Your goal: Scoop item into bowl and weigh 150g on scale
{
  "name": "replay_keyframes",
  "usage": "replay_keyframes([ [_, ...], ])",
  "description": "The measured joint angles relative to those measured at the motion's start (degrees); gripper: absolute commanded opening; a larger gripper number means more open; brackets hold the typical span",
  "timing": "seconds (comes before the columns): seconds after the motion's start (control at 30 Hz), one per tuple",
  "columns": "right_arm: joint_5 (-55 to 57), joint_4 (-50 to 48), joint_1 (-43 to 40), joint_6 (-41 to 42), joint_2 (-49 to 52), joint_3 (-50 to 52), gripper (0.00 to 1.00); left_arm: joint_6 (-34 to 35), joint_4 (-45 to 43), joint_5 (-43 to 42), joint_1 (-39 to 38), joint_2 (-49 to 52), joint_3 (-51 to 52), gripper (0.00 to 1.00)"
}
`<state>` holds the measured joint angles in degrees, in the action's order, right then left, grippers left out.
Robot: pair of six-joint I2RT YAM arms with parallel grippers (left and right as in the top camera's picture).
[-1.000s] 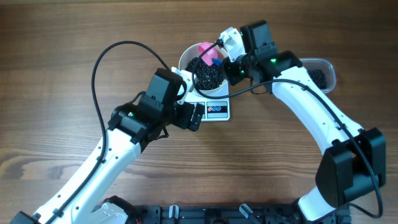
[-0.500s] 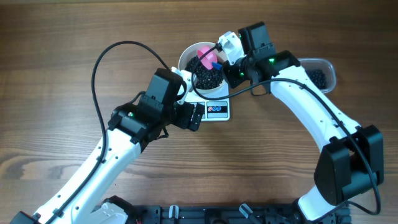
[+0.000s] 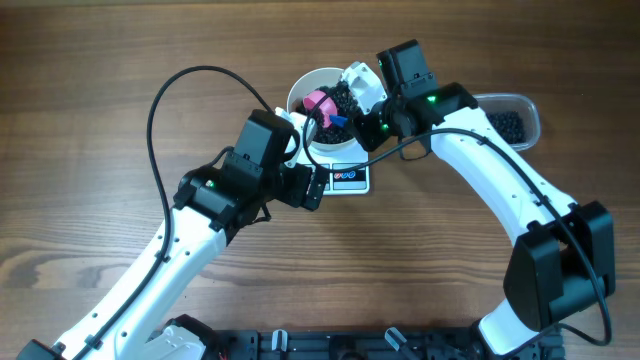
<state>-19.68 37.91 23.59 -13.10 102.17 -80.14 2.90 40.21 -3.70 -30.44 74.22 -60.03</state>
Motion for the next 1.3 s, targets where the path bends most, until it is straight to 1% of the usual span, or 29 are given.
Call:
replay_keyframes([
  [0.17,-0.83,0.0,0.0,1.05,0.0,0.0,0.04,0.0,0.02,0.0,0.0,0.0,0.0,1.0],
  [0.33,1.95,-0.04,-0.13,1.07,-0.02,0.0,0.04,0.0,0.0,0.0,0.0,0.0,0.0,1.0],
  [0.6,3.02,-1.77,-0.22,1.05,-1.51,0.0,0.04,0.0,0.0,0.0,0.0,0.0,0.0,1.0],
  [0.87,3.26,-1.97,-2.34,1.05,-2.54,0.0,0.04,0.0,0.0,0.0,0.0,0.0,0.0,1.0],
  [1.3,3.26,-3.69,-2.43,1.05,-2.54,0.0,0.04,0.0,0.0,0.0,0.0,0.0,0.0,1.0],
])
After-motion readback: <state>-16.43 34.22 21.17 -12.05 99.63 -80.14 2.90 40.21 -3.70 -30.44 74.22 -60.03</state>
